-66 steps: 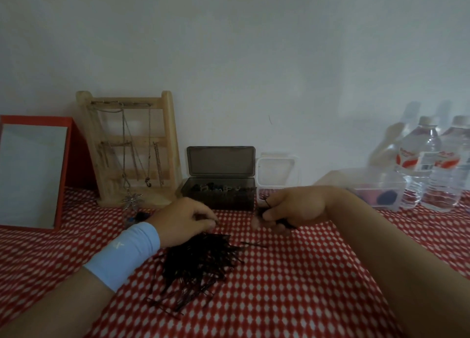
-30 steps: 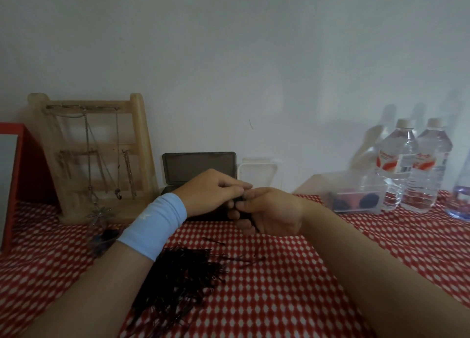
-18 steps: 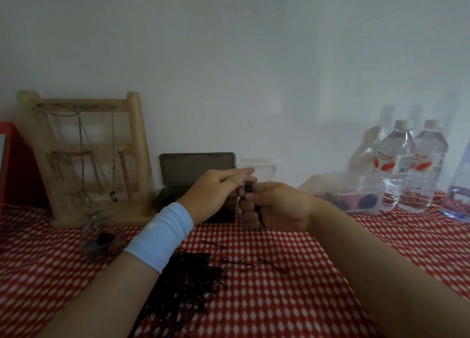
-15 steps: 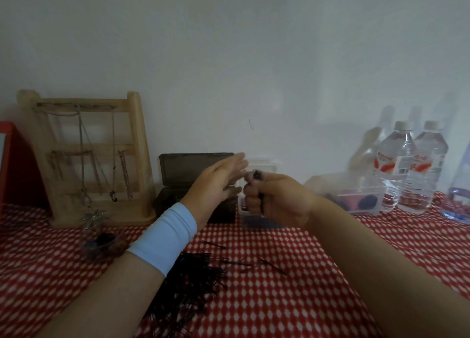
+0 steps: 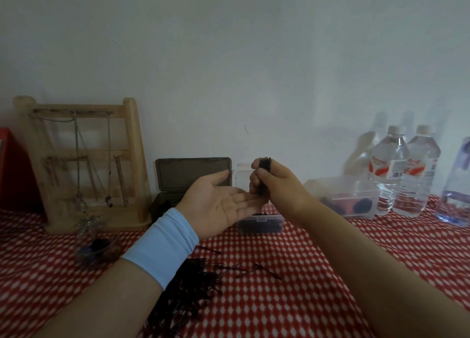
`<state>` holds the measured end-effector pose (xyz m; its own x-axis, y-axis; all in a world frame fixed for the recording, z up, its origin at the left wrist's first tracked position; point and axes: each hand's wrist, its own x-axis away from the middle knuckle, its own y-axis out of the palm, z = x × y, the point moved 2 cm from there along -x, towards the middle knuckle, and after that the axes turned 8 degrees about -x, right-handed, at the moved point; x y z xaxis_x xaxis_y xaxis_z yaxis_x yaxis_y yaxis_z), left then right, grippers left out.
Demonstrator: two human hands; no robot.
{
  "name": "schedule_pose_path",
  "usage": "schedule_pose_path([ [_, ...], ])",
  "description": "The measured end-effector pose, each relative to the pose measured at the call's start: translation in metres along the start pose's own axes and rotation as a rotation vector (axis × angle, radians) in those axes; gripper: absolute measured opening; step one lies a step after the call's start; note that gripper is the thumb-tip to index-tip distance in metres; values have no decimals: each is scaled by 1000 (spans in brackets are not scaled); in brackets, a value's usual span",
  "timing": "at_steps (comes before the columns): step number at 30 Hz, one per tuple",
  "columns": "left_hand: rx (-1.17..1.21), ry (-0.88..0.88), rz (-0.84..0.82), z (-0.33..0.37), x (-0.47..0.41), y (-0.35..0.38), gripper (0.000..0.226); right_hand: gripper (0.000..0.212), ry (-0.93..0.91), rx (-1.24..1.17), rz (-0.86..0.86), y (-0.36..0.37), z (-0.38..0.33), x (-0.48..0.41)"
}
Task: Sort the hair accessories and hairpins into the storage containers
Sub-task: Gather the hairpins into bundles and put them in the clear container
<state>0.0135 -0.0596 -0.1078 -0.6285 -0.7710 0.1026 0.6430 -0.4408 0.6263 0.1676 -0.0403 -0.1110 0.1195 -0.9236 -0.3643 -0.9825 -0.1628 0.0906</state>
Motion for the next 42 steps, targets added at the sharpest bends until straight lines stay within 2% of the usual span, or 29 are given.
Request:
schedule_pose_path([
  [3, -442, 53, 241, 0, -3, -6, 42, 23, 35, 98, 22, -7, 2, -4],
  [6, -886, 396, 447, 6, -4, -10, 33, 25, 21, 634, 28, -20, 7, -7],
  [8, -1272, 623, 404, 6, -3, -7, 33, 26, 12, 974, -55, -26, 15, -8],
  [9, -1446, 638, 333, 1, -6, -5, 36, 27, 27, 1073, -110, -27, 20, -10],
  [12, -1747, 459, 227, -13, -22, -13, 47, 43, 77, 1324, -263, -23, 33, -14],
  [16, -1880, 345, 275, -17, -30, -29, 50, 34, 61, 1186, -216, -25, 36, -11],
  [21, -2008, 297, 295, -18, -33, -40, 53, 49, 50, 1109, -200, -33, 27, -6],
  [24, -2101, 308, 240, -19, -37, -43, 49, 38, -11, 1168, -141, -39, 18, -5],
  [28, -2315, 272, 203, -21, -42, -42, 41, 18, 37, 1272, -135, -45, 23, -8],
  [32, -2294, 357, 193, -22, -48, -39, 52, 21, 19, 1303, -121, -46, 26, -11],
  [36, -2293, 275, 85, -28, -50, -40, 52, 32, 149, 1255, -301, -39, 30, -11],
  [39, -2220, 345, 174, -23, -41, -36, 50, 28, 152, 1415, -396, -28, 26, -9],
  [42, -2161, 487, 298, -10, -16, -33, 45, 28, 48, 1384, -333, -17, 10, -7],
])
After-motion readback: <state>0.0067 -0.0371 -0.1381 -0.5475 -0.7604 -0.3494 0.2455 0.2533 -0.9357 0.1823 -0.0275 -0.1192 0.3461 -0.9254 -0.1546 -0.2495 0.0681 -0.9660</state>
